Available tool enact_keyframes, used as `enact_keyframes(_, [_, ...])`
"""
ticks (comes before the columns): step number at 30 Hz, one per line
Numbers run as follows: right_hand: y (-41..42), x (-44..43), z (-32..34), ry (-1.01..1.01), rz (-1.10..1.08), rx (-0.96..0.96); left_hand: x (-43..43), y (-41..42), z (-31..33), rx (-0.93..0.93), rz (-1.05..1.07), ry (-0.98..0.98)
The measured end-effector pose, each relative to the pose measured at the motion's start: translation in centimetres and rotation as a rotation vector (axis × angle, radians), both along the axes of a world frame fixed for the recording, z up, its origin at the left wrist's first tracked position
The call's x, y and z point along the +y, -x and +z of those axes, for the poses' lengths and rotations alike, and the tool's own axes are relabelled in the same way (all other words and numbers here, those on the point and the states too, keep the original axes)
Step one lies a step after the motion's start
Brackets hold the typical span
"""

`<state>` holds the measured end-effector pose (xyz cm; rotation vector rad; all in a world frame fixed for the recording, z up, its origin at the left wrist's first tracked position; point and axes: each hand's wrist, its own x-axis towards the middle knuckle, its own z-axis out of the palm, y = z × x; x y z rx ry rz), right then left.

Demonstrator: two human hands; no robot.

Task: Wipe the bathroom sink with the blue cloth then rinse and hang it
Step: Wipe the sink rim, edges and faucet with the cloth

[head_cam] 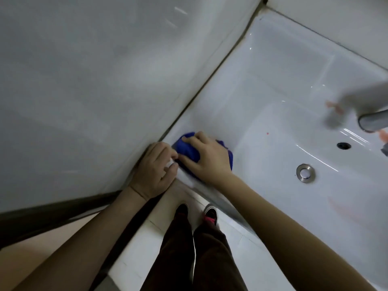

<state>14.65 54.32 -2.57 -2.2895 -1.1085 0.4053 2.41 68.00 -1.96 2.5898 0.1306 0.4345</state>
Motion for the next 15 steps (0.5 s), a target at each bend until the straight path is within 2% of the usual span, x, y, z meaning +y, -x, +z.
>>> enact_keyframes(3, [1.8,-0.5,1.4,0.008,-0.065,0.315,-0.2,0.6,1.2,0.093,0.003,0.073])
enact_keyframes(5, [2.5,-2.4,2.2,0.035,-0.098,0.379,-0.4,0.7,1.8,0.134,0.018,0.09])
enact_keyframes(9, [4.5,-11.7,3.2,0.154,-0.266,0.284,-1.8,0.2,2.1,0.181,-0.163,-0.009])
enact_keyframes(12, [6.2,-19.2,4.3,0.272,-0.5,0.213,-2.8,0.2,1.4,0.174,-0.153,-0.081])
enact_keyframes(15, [8.0,-19.2,4.5,0.29,-0.634,0.064,-2.8,0.2,0.6,0.129,-0.15,-0.139])
